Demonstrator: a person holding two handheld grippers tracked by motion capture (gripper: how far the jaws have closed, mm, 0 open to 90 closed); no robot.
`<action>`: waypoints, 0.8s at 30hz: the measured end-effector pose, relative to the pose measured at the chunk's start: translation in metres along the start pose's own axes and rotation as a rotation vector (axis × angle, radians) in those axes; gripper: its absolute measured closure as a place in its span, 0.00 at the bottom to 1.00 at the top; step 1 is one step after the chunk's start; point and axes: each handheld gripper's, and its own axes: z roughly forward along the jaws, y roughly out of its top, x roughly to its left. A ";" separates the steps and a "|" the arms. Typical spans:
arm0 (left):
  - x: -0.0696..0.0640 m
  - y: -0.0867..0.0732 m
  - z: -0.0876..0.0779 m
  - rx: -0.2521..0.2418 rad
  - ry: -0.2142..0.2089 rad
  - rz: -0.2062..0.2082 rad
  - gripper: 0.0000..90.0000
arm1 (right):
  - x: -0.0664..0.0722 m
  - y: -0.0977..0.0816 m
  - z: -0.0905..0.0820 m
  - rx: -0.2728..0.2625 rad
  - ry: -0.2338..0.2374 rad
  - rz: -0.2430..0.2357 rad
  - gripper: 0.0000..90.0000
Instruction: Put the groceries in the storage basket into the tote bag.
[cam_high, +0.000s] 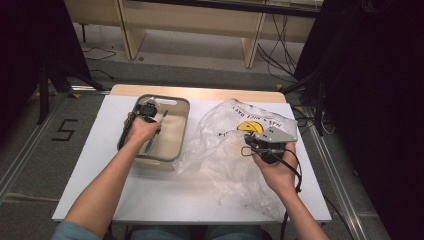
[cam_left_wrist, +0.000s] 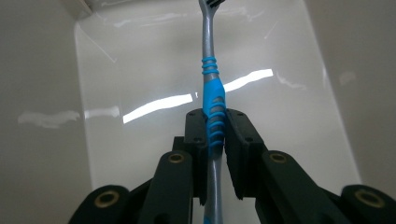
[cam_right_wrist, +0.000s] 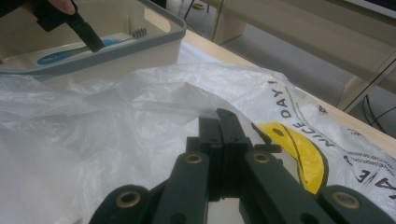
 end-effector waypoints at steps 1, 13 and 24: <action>0.000 0.000 -0.001 -0.005 -0.002 0.001 0.88 | 0.000 0.000 0.000 0.001 0.001 0.001 1.00; 0.001 0.001 -0.010 -0.057 -0.011 -0.015 0.88 | 0.001 0.000 0.001 0.002 0.002 0.003 1.00; 0.002 0.002 -0.019 -0.115 -0.020 -0.021 0.88 | 0.001 0.000 0.001 0.002 0.002 0.001 1.00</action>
